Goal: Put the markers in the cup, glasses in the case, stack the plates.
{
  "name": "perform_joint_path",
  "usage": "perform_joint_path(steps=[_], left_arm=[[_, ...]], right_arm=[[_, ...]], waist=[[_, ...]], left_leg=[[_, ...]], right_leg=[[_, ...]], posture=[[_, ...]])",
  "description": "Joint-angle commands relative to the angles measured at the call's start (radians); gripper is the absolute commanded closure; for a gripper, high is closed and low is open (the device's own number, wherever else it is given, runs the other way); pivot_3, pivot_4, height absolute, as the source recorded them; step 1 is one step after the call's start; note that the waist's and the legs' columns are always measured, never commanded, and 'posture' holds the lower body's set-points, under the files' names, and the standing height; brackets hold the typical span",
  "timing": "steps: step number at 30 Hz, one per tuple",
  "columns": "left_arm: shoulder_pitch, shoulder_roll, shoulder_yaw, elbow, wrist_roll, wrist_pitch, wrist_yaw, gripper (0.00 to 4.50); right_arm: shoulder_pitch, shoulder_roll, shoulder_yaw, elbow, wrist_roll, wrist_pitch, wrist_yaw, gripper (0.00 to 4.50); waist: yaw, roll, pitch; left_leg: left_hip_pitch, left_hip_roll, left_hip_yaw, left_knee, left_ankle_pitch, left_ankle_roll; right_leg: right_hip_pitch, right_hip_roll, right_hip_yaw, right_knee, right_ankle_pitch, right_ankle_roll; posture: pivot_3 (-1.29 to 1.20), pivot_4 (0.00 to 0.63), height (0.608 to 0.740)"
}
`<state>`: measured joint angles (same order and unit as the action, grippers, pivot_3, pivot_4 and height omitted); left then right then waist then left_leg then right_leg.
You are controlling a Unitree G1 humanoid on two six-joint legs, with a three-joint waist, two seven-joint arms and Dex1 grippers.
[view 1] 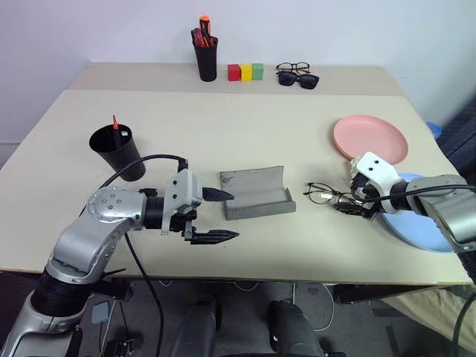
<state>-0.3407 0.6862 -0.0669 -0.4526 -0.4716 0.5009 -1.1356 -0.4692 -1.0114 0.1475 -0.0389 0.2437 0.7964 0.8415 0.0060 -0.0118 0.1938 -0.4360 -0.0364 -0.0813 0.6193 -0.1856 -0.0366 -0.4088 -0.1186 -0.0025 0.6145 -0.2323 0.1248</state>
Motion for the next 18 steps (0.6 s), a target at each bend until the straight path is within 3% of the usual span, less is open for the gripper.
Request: perform_joint_path(steps=[1, 7, 18], left_arm=[[0.043, -0.054, 0.048, 0.023, -0.028, -0.097, 0.024, 0.64], [0.108, -0.009, 0.125, 0.087, -0.143, -0.087, -0.084, 0.64], [0.218, 0.011, 0.132, 0.093, -0.123, -0.162, -0.091, 0.64]], right_arm=[[-0.040, 0.015, 0.000, 0.011, -0.028, -0.019, 0.013, 0.00], [-0.063, 0.034, 0.007, 0.041, -0.063, -0.038, 0.032, 0.00], [-0.075, 0.062, 0.002, 0.055, -0.093, -0.050, 0.047, 0.00]], waist=[[0.000, 0.000, 0.000], [-0.005, 0.000, 0.000], [-0.018, 0.000, 0.000]], left_leg=[[0.000, 0.000, 0.000, 0.000, 0.000, 0.000], [0.000, 0.000, 0.000, 0.001, 0.000, 0.000], [0.000, 0.000, 0.000, 0.001, 0.000, 0.000]], right_leg=[[0.000, 0.000, 0.000, 0.000, 0.000, 0.000], [0.000, 0.001, 0.000, 0.002, 0.000, 0.000], [0.000, 0.000, 0.000, 0.001, 0.000, -0.001]], posture=[[0.00, 0.150, 0.739], [0.00, 0.150, 0.739], [0.00, 0.150, 0.739]])
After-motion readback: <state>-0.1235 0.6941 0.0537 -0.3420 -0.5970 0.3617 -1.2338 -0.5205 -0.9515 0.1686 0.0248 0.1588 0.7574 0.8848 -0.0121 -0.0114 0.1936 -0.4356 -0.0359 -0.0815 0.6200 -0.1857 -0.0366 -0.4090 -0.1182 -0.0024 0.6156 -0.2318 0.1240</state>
